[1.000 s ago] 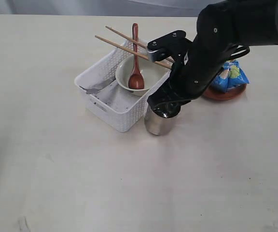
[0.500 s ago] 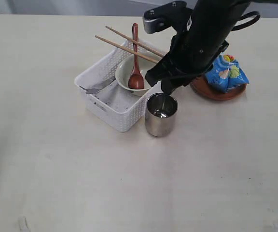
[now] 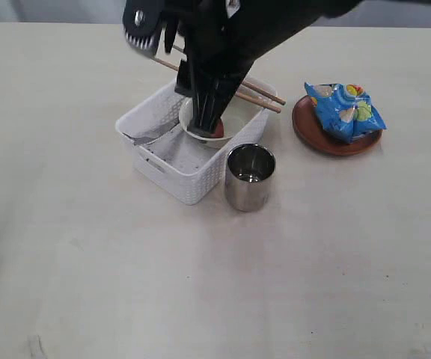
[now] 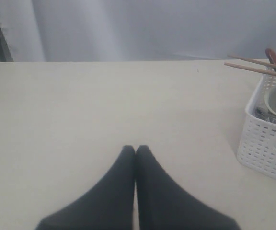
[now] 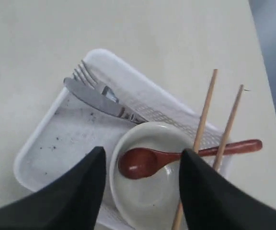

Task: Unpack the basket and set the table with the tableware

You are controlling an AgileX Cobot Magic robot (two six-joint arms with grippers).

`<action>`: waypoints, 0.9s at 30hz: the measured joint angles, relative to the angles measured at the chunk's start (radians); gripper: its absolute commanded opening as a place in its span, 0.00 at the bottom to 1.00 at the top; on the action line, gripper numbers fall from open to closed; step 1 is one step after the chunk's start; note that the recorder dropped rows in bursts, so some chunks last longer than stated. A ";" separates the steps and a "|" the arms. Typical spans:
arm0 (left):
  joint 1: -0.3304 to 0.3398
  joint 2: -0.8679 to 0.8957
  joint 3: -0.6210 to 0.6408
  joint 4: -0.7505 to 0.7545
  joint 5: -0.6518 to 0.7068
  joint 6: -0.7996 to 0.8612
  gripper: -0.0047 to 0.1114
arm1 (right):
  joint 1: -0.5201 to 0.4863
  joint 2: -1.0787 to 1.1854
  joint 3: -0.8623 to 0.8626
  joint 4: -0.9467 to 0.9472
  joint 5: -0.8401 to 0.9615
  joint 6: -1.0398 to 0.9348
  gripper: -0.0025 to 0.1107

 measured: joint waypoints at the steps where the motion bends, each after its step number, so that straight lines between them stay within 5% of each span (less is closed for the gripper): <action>1: 0.000 0.000 0.000 0.000 0.000 0.000 0.04 | 0.004 0.031 0.000 -0.022 -0.011 -0.017 0.43; 8: 0.000 0.000 0.000 0.000 0.000 0.000 0.04 | 0.015 0.186 0.000 -0.105 -0.168 -0.121 0.43; 27: 0.000 0.000 0.000 0.000 0.000 0.000 0.04 | 0.046 0.325 0.000 -0.139 -0.251 -0.236 0.43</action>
